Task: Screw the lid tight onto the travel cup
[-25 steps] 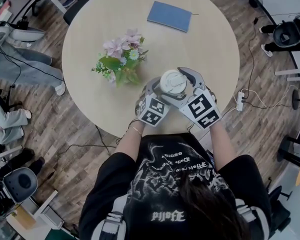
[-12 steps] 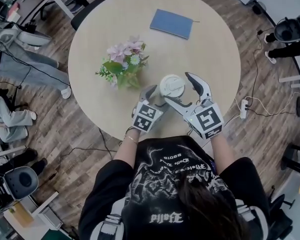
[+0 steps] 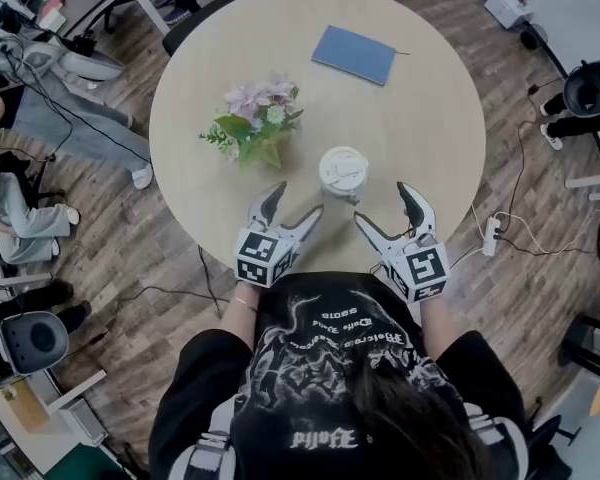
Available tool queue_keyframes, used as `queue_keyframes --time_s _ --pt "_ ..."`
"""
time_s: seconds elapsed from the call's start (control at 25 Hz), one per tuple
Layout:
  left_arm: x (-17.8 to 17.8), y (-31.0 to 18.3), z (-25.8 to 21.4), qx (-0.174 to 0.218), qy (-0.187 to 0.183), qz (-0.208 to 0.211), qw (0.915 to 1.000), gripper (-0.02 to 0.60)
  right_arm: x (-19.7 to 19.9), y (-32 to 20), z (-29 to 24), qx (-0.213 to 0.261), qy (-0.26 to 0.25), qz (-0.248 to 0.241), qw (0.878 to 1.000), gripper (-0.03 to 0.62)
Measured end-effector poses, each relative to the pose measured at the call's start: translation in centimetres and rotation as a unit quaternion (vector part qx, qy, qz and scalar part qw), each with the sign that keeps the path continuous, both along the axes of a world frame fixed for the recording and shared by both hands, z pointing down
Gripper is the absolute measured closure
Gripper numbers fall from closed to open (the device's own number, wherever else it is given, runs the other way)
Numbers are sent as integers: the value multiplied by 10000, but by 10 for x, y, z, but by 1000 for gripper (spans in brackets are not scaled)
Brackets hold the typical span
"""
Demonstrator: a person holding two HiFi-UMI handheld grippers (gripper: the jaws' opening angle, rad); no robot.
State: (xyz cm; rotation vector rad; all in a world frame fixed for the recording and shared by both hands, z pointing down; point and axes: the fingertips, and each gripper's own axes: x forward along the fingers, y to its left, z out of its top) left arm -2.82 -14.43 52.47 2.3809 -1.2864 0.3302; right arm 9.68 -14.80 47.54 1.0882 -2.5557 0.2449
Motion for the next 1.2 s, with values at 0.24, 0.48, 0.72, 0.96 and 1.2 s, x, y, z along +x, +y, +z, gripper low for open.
queue_keyframes --time_s 0.24,0.48,0.72,0.96,1.2 --pt "0 27 -4 55 308 -321 9990 201 24 19 40 -254 330 274 9988 194" --pt "7 42 9 -76 177 -235 9995 201 28 33 57 -433 397 273 9979 194" --pt "8 41 -4 137 335 -397 9986 216 26 30 46 -243 384 344 9984 318" --pt "2 42 -17 275 630 -627 9957 455 26 32 44 -17 791 494 9956 507" --pt "5 43 -15 219 676 -760 9946 560 21 36 40 -278 346 381 9983 588"
